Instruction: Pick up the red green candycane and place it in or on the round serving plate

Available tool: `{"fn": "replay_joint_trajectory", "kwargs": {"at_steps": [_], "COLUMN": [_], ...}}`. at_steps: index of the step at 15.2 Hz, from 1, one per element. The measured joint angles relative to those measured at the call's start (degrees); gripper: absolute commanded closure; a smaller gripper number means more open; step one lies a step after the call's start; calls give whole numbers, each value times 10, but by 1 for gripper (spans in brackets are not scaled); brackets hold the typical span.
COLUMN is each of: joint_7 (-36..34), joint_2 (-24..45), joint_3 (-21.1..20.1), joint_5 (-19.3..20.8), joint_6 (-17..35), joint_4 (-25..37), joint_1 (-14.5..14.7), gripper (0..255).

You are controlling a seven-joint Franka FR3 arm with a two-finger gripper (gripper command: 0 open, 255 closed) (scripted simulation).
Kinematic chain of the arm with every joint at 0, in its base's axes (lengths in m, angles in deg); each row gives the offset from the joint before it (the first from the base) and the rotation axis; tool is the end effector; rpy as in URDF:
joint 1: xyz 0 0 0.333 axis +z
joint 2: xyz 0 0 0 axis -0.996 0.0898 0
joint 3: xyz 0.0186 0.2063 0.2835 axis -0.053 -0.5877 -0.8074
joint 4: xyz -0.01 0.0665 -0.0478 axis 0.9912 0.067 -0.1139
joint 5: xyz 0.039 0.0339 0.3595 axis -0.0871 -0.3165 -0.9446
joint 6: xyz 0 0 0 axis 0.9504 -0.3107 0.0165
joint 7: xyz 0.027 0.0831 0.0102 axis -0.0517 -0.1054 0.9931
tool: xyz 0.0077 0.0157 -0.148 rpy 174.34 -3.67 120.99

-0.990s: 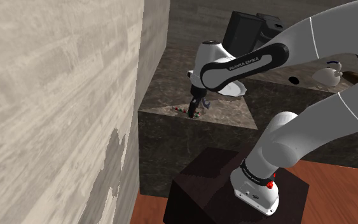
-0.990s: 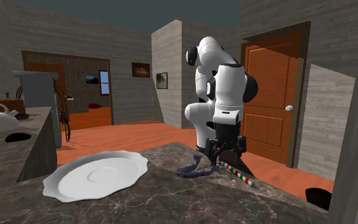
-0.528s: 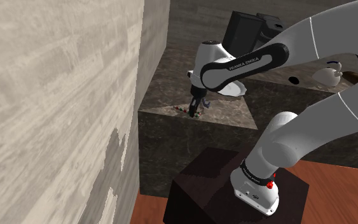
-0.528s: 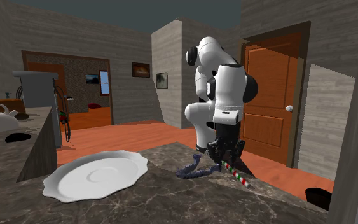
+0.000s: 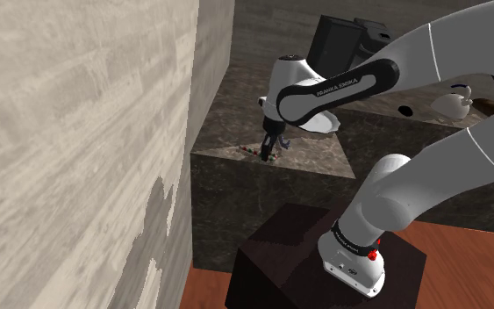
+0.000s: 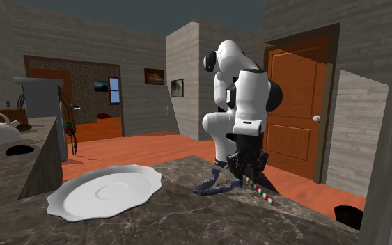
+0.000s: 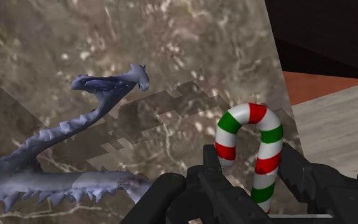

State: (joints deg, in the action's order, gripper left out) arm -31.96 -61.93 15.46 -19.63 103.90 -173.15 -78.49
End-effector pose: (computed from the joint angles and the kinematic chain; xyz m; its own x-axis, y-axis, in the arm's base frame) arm 0.3340 0.0095 0.3724 0.9296 0.3684 -0.0062 0.3685 -0.9295 0.0133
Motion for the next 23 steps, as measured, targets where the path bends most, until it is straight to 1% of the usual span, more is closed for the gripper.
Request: {"fn": "replay_joint_trajectory", "kwargs": {"at_steps": [6, 17, 19, 23], "joint_7": [0, 2, 18, 70], "joint_2": [-30, -64, -64, -64], "joint_3": [-2, -5, 8, 50], "joint_5": [-1, -4, 4, 27], "joint_6": [-54, -149, -157, -161], "joint_4": [24, 85, 94, 101], "joint_1": [1, 1, -7, -33], "gripper": [255, 255, 255, 255]}}
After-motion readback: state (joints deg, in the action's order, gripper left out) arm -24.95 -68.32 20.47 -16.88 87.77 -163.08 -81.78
